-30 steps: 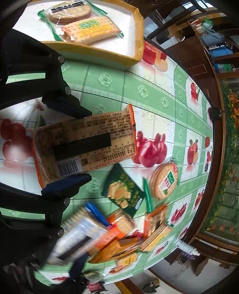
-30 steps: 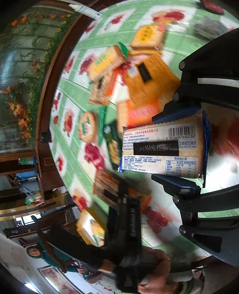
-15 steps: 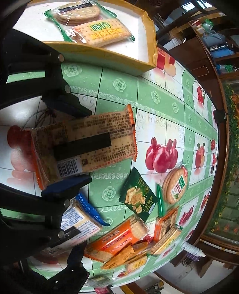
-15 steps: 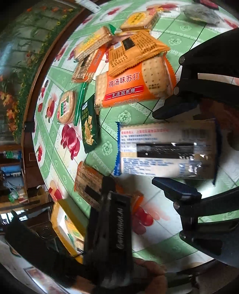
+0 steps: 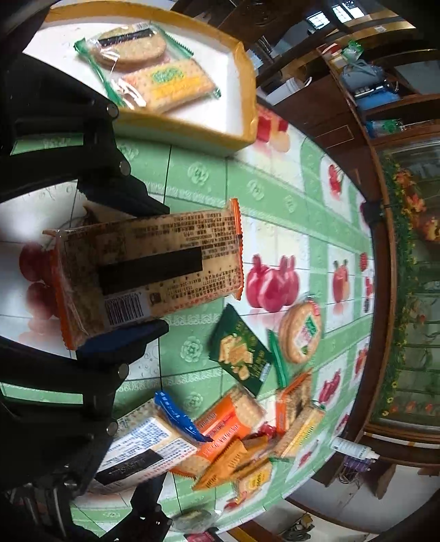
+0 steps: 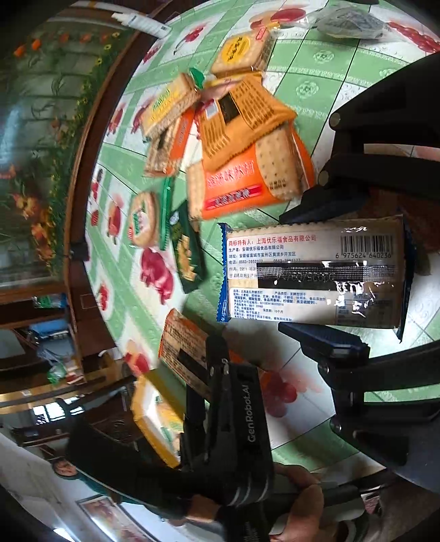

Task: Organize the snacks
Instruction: 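Carry both packs to the white tray and release them beside the earlier packs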

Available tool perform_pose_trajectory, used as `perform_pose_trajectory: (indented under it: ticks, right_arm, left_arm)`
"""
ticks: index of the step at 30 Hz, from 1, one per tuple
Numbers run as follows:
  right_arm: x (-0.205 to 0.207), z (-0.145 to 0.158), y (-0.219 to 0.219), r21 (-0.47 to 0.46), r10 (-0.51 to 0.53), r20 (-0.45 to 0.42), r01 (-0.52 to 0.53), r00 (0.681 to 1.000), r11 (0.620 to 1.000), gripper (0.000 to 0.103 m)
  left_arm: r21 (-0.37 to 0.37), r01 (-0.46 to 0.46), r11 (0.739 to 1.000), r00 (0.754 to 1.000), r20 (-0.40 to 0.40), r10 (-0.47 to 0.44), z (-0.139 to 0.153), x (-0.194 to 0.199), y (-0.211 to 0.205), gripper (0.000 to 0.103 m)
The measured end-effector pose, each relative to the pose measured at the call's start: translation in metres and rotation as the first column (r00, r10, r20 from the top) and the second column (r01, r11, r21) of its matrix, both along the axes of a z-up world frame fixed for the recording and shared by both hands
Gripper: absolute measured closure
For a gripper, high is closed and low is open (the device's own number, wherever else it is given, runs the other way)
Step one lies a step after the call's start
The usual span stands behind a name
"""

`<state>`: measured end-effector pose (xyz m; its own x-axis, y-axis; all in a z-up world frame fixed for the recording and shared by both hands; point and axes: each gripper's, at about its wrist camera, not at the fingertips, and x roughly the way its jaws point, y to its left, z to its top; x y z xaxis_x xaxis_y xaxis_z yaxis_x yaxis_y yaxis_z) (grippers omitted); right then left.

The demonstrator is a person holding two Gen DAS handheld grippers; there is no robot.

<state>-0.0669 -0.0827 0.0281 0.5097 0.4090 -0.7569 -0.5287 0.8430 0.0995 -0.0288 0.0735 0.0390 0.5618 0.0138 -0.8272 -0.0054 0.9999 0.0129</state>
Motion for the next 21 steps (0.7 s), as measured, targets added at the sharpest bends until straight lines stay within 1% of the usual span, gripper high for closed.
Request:
perform_pose_trajectory:
  ticks: [4, 11, 15, 21]
  right_arm:
    - [-0.002, 0.006, -0.001, 0.041, -0.010, 0.002, 0.010, 1.000, 0.999, 0.048]
    - [-0.002, 0.021, 0.011, 0.068, 0.005, 0.031, -0.007, 1.000, 0.998, 0.048]
    - [-0.001, 0.031, 0.025, 0.086, 0.026, 0.048, -0.030, 0.999, 0.996, 0.048]
    - [0.002, 0.041, 0.050, 0.108, 0.070, 0.061, -0.077, 0.996, 0.991, 0.048]
  left_arm:
    - [-0.002, 0.002, 1.000, 1.000, 0.026, -0.002, 0.011, -0.007, 0.003, 0.041]
    - [-0.017, -0.007, 1.000, 0.997, 0.079, 0.008, 0.034, -0.021, 0.018, 0.041]
    - [-0.024, -0.025, 0.999, 0.994, 0.104, 0.027, 0.047, -0.028, 0.035, 0.041]
    - [-0.009, -0.067, 0.998, 0.990, 0.122, 0.067, 0.058, -0.033, 0.066, 0.041]
